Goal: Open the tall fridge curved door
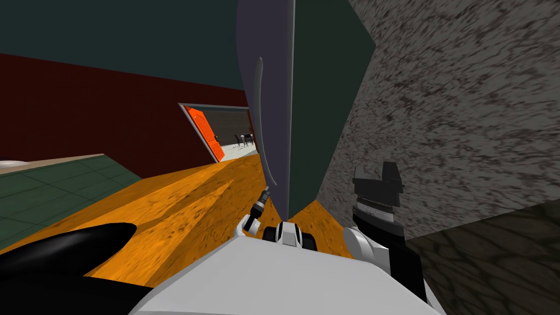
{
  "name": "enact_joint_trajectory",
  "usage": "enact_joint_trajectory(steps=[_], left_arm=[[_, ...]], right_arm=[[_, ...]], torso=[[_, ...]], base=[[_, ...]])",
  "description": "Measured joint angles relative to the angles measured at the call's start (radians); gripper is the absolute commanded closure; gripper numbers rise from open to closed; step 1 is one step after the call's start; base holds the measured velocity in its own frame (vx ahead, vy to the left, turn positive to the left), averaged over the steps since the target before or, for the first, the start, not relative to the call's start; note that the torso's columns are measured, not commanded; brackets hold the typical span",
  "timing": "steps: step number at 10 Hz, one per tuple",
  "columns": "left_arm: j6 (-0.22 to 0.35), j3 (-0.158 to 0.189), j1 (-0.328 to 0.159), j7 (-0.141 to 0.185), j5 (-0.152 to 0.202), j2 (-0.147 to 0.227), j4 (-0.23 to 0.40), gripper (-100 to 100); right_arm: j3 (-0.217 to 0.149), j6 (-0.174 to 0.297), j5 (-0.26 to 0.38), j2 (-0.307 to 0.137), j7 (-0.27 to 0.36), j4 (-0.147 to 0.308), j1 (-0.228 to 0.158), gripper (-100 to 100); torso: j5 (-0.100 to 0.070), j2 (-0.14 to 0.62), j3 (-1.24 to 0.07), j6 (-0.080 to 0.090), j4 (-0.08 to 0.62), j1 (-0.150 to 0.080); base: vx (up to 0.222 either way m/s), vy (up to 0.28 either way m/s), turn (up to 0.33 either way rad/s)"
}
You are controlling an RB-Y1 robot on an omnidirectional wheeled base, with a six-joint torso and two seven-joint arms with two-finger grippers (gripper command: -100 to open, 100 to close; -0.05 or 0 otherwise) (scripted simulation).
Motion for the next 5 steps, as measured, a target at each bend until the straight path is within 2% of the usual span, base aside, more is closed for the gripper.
enact_joint_trajectory(steps=[2,5], left_arm=[[0.053,-0.003,-0.007,0.001,-0.008,0.012,-0.041,-100],[0.119,-0.001,-0.042,-0.001,-0.019,0.012,-0.065,-100]], right_arm=[[0.0,0.0,0.0,0.0,0.0,0.0,0.0,0],[0.0,0.0,0.0,0.0,0.0,0.0,0.0,0]], torso=[[0.0,0.0,0.0,0.0,0.0,0.0],[0.0,0.0,0.0,0.0,0.0,0.0]], base=[[-0.044,-0.009,0.006],[-0.049,-0.011,0.011]])
